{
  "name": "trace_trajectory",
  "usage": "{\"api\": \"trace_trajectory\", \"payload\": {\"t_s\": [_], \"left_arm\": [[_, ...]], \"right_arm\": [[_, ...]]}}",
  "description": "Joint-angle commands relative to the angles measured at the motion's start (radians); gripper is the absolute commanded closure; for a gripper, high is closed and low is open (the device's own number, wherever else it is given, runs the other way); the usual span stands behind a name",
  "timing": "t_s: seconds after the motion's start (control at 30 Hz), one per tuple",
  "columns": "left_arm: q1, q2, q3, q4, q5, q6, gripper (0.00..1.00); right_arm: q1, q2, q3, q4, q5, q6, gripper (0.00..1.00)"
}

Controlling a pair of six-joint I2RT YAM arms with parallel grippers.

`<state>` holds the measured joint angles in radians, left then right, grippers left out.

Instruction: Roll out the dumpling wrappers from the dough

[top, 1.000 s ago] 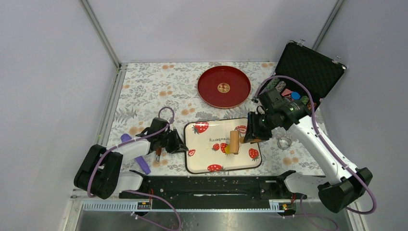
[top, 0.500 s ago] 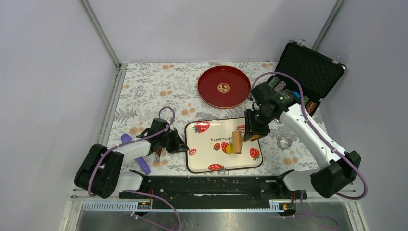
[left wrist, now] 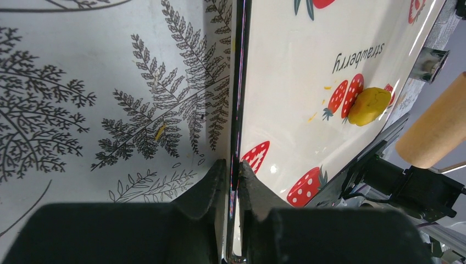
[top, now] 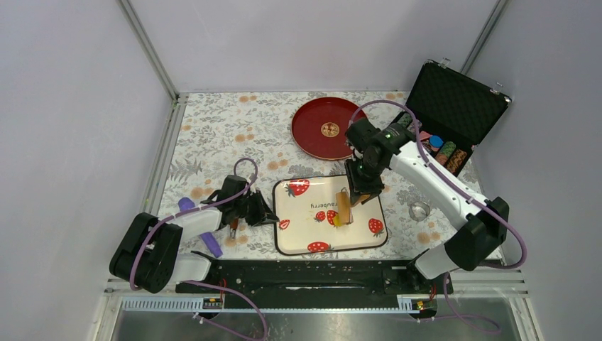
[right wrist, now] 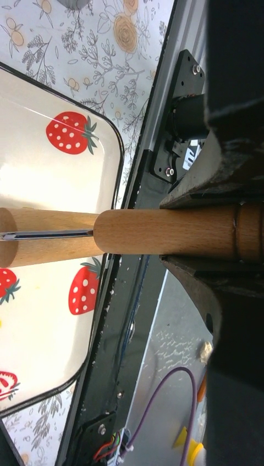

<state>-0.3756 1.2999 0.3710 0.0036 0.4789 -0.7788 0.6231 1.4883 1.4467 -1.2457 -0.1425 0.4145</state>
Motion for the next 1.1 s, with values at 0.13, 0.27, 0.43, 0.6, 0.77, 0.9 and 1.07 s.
{"api": "trace_trajectory", "payload": {"t_s": [0.13,0.27,0.43,0.6,0.77,0.9,1.07], "left_arm": [[0.001,0.01,-0.026,0.014,-0.051,0.009,0.91],[0.001,0.012,-0.025,0.016,-0.049,0.009,0.91],[0.001,0.011,-0.027,0.018,-0.05,0.009,0.91],[0.001,0.012,-0.027,0.017,-0.049,0.009,0.91],[0.001,0.012,-0.027,0.018,-0.048,0.009,0.91],[0.001,0.008,-0.03,0.022,-0.047,0.007,0.91],[0.001,0.009,-0.029,0.021,-0.046,0.009,0.91]], "right_arm": [[0.023,0.044,0.059,-0.035,0.054,-0.01,1.0],[0.035,0.06,0.055,-0.027,0.044,-0.008,1.0],[0.044,0.075,0.052,-0.022,0.04,-0.008,1.0],[0.052,0.086,0.043,-0.022,0.039,-0.01,1.0],[0.058,0.097,0.024,-0.013,0.04,-0.013,1.0],[0.061,0.098,0.006,-0.008,0.041,-0.014,1.0],[0.063,0.098,-0.011,-0.001,0.05,-0.011,1.0]]}}
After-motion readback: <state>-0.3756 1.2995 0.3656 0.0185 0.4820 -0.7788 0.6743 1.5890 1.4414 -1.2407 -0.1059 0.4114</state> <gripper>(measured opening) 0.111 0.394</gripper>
